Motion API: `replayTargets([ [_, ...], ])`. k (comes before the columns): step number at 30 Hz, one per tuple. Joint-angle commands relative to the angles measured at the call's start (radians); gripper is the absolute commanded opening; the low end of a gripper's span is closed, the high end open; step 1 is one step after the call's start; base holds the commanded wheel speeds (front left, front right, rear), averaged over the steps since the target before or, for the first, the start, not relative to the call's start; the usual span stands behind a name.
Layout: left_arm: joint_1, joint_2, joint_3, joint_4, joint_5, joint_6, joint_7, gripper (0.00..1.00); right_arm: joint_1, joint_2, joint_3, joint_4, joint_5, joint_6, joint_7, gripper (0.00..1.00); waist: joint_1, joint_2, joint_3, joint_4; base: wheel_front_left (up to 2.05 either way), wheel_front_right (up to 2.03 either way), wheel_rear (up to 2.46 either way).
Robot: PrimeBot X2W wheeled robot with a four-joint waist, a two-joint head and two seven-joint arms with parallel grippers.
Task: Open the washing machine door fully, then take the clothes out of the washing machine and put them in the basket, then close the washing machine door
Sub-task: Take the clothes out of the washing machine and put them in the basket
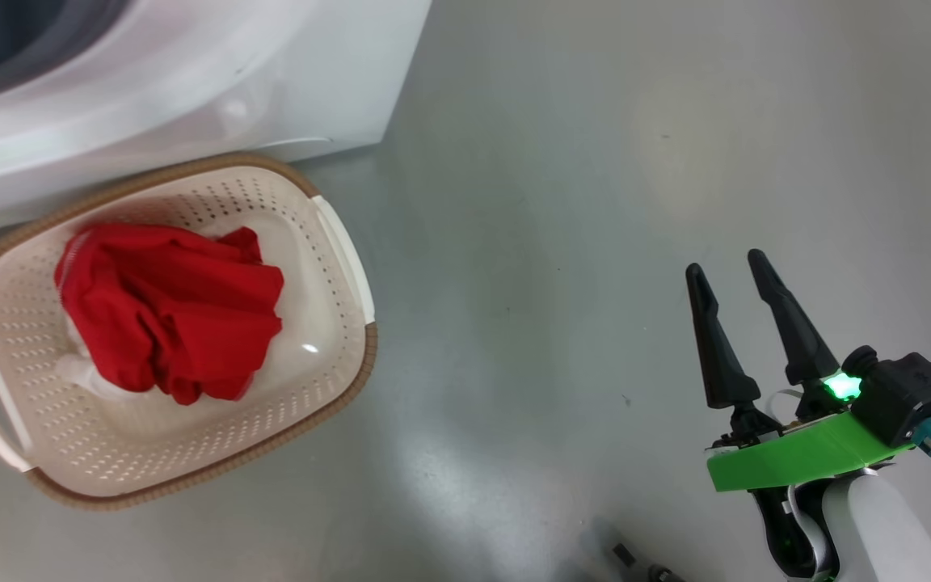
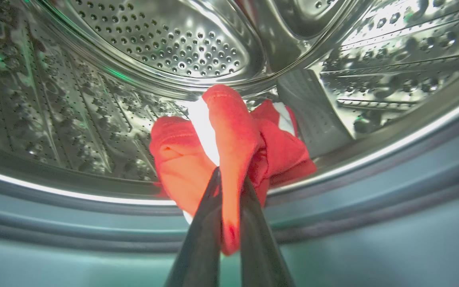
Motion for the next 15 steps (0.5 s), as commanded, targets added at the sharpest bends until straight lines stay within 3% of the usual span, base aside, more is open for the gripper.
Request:
replayTargets([
  [1, 0.032, 0.03, 0.018, -0.036, -0.014, 0.012, -0.015, 0.0, 0.028, -0.012, 0.013, -0.017, -0.021, 0.007, -0.006, 1.0, 0.0, 0.0, -0.018, 0.017, 0.0, 0.0, 0.0],
  [8, 0.175, -0.064, 0.033, -0.206, -0.067, 0.027, -0.039, 0.0, 0.045, -0.012, -0.008, -0.006, -0.069, 0.007, -0.006, 1.0, 0.0, 0.0, -0.066, 0.059, 0.0, 0.0, 0.0],
  [15, 0.29, -0.108, 0.026, -0.43, -0.093, 0.027, -0.035, 0.0, 0.058, -0.012, -0.023, 0.005, -0.093, 0.007, -0.006, 1.0, 0.0, 0.0, -0.104, 0.089, 0.0, 0.0, 0.0],
])
